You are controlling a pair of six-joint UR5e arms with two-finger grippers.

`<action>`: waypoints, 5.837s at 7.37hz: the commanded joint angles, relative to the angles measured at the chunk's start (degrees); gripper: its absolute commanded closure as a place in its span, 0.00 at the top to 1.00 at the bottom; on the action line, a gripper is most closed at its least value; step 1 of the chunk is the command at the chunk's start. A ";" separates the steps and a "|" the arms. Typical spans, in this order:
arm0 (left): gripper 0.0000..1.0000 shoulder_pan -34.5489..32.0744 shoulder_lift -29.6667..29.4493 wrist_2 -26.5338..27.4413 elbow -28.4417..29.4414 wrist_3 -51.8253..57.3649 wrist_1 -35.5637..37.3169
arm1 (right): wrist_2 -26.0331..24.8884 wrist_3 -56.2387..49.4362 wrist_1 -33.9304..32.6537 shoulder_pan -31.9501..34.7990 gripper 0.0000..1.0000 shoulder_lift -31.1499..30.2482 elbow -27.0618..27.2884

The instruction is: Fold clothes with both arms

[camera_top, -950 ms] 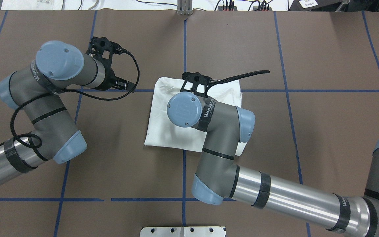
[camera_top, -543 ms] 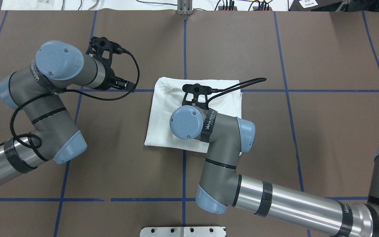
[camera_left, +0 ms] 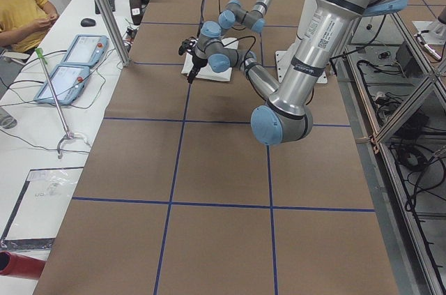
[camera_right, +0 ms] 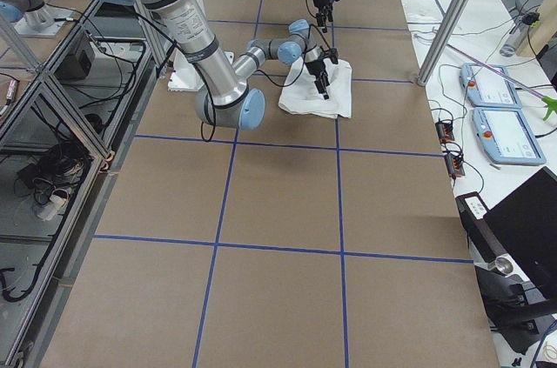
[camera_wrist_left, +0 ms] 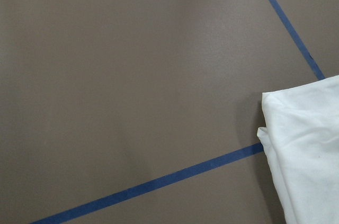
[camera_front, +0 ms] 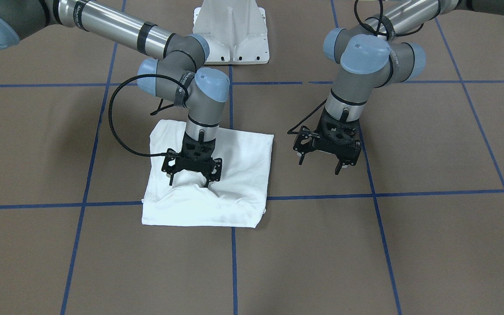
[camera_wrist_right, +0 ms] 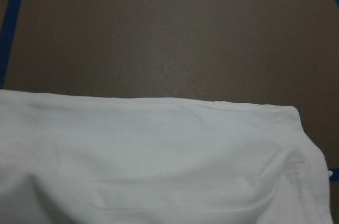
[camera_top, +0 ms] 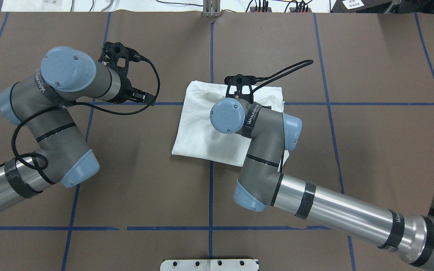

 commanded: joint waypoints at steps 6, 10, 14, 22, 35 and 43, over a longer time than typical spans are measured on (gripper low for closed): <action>1.00 -0.52 3.14 -0.26 -4.93 0.61 0.33 | 24.74 -11.98 3.94 14.93 1.00 0.06 2.42; 1.00 -13.83 22.19 -10.42 -17.51 19.51 1.04 | 40.60 -38.91 3.41 31.70 1.00 -25.23 20.89; 1.00 -42.58 37.84 -22.40 -12.00 53.07 0.26 | 53.34 -79.60 3.24 56.03 1.00 -45.27 20.56; 1.00 -49.31 38.94 -28.21 -3.55 52.82 6.84 | 55.50 -80.13 -8.94 63.56 1.00 -57.97 32.12; 1.00 -49.39 39.11 -32.78 -4.07 53.26 15.54 | 55.92 -80.04 -7.31 63.57 1.00 -59.29 30.22; 1.00 -49.31 38.94 -32.78 -4.25 53.26 15.54 | 55.92 -80.74 -5.99 63.57 1.00 -59.21 30.93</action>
